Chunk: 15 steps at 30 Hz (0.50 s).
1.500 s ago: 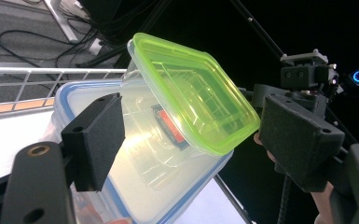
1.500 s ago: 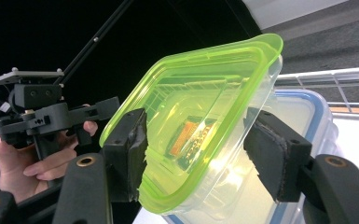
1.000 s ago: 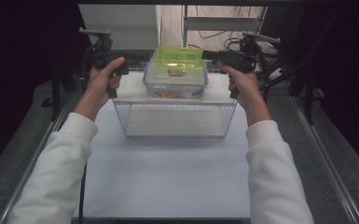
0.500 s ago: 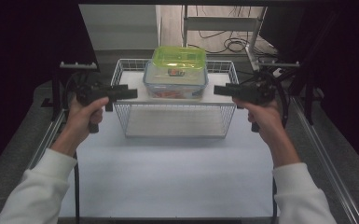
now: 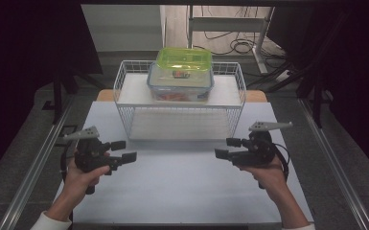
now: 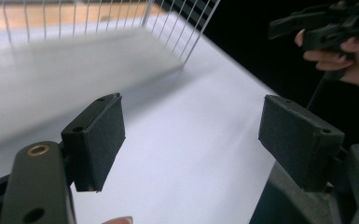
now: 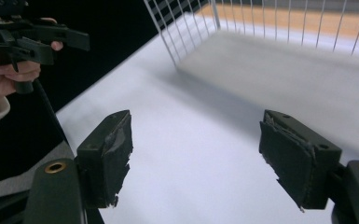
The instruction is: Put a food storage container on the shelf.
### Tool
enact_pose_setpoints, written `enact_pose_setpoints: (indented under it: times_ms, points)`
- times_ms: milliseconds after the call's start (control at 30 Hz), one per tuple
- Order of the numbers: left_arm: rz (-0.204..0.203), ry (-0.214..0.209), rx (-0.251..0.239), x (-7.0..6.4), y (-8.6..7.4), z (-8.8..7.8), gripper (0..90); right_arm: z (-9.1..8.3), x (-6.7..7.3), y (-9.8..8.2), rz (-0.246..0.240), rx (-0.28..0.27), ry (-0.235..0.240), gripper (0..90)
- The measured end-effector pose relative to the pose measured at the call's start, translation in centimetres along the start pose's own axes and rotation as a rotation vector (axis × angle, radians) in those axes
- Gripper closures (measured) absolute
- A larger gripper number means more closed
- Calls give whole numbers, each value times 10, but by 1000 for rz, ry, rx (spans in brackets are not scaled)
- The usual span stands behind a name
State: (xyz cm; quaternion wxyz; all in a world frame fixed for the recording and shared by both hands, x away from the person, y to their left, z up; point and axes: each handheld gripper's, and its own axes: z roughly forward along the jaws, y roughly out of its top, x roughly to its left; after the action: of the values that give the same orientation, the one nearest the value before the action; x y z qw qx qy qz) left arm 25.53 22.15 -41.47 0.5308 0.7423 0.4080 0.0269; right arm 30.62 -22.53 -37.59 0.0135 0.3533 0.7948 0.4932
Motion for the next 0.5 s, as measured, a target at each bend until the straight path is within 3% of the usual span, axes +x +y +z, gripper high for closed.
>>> enact_pose_setpoints:
  times_ms: [233, 500]
  points:
    - [-18, 28, 85, 3, -37, 19, 220, 12, -11, -38, 28, 48, -24, 266]
    - [-43, 60, 125, 9, -53, 35, 222, 28, -23, -60, 45, 125, -51, 269]
